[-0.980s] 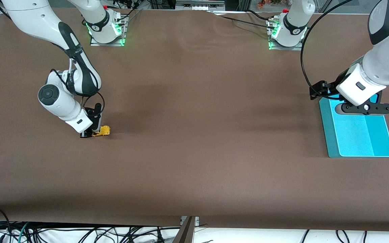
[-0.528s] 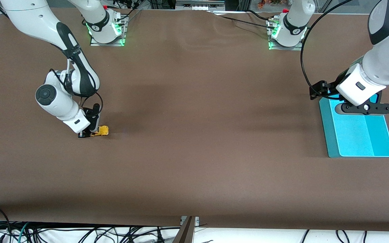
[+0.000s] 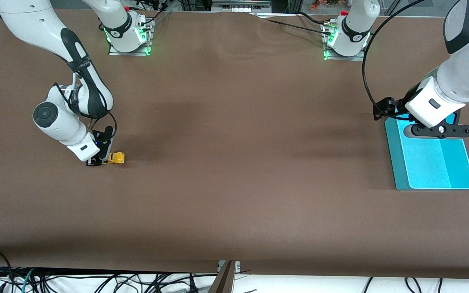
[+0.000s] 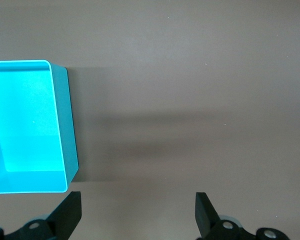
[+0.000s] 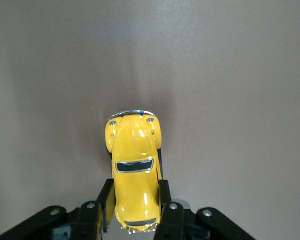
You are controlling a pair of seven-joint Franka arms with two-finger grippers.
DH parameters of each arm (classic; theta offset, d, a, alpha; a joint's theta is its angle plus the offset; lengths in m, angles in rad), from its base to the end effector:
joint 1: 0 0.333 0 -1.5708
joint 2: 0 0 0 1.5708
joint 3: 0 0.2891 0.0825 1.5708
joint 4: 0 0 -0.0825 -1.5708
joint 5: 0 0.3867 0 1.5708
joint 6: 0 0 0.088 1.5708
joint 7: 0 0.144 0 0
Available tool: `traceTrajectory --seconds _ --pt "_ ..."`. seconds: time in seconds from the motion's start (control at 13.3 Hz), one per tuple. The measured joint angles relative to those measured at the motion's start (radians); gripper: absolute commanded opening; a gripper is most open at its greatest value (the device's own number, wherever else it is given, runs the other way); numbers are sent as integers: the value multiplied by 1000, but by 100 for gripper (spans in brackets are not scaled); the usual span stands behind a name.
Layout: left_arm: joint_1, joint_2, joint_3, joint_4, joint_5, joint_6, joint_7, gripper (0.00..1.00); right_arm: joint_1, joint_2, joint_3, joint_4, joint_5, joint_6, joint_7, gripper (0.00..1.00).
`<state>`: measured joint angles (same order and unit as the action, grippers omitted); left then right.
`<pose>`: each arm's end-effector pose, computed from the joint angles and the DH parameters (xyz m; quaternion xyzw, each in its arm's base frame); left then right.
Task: Wind and store yellow beetle car
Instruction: 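Lower the right gripper and close it on the yellow car, then press the car down and drag it backward with the right gripper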
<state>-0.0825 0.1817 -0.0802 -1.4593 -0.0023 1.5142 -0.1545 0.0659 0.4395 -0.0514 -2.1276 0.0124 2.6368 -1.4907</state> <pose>0.5865 -0.0933 0.5040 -0.9980 0.0039 0.0636 0.0017 0.5749 0.0069 0.1425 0.7311 0.6813 0.0209 0.0293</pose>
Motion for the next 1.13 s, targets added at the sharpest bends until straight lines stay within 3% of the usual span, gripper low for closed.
traceTrajectory --seconds 0.83,1.13 --pt "0 0 0 0 0 0 0 100 -77 0 0 0 5 0 -85 24" --pt "0 0 0 0 0 0 0 100 -104 1 0 0 53 1 -169 24"
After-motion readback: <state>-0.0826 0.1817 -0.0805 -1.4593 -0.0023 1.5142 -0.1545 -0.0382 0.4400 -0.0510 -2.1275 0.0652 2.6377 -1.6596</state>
